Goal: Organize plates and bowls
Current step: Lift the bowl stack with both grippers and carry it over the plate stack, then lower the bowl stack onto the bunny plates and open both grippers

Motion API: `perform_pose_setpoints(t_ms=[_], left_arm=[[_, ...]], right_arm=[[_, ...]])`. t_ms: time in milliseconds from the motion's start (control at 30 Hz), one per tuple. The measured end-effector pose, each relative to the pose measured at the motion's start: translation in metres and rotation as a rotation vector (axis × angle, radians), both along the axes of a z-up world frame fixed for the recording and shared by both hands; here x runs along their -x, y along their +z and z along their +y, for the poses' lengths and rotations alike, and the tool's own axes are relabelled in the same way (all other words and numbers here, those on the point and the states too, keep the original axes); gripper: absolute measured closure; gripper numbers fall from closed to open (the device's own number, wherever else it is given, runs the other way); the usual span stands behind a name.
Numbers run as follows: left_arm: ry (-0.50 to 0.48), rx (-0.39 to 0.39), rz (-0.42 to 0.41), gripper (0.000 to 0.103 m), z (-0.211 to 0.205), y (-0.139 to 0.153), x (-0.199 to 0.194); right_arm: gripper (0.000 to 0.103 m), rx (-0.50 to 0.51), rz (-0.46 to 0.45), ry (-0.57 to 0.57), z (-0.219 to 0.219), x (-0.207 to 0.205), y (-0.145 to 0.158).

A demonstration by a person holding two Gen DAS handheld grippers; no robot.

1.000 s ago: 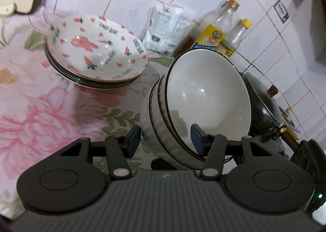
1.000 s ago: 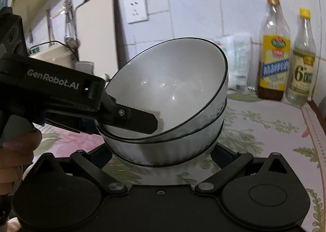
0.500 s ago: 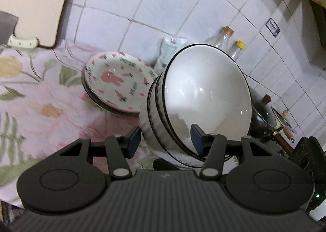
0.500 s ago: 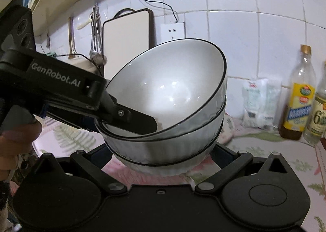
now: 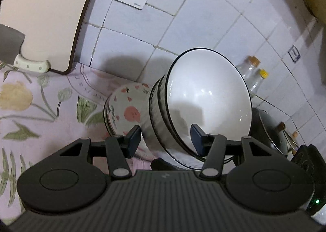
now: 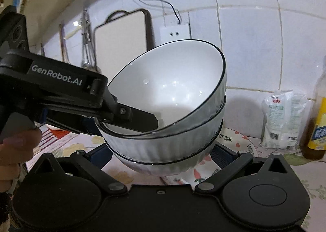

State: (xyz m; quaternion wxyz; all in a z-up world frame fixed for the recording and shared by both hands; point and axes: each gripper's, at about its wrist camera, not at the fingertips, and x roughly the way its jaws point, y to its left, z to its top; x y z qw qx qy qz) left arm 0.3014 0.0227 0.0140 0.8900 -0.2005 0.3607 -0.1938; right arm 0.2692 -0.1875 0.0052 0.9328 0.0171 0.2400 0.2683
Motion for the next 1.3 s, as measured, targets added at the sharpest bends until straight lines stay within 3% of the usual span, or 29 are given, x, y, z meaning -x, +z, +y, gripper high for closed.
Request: perform_pose_setpoints(t_ms=[333,567,900,1200,1300], left_arm=[[0.004,0.06,0.052,0.051,-0.005,-0.048,-0.067],[-0.001,0.052,0.096,0.051,-0.01,-0.073,-0.089],[-0.001,0.031,0.116,0.051,-0.015,-0.086,-0.1],[0.026,0.039,0.133,0.051,-0.014,-0.086,-0.101],[0.044,0.003,0.121,0.044,-0.016,-0.081,-0.097]], right_arm=[[0.0,0.07,0.058,-0.008,0.001,-0.061,-0.034],[0.0,0.079,0.12,-0.009,-0.002,-0.083,-0.058],[0.0,0.085,0.188,-0.006,-0.001,-0.1,-0.07],[0.0,0.079,0.169,-0.024,0.0,-0.098,-0.072],[0.0,0.071,0.178,-0.031,-0.001,-0.095,-0.072]])
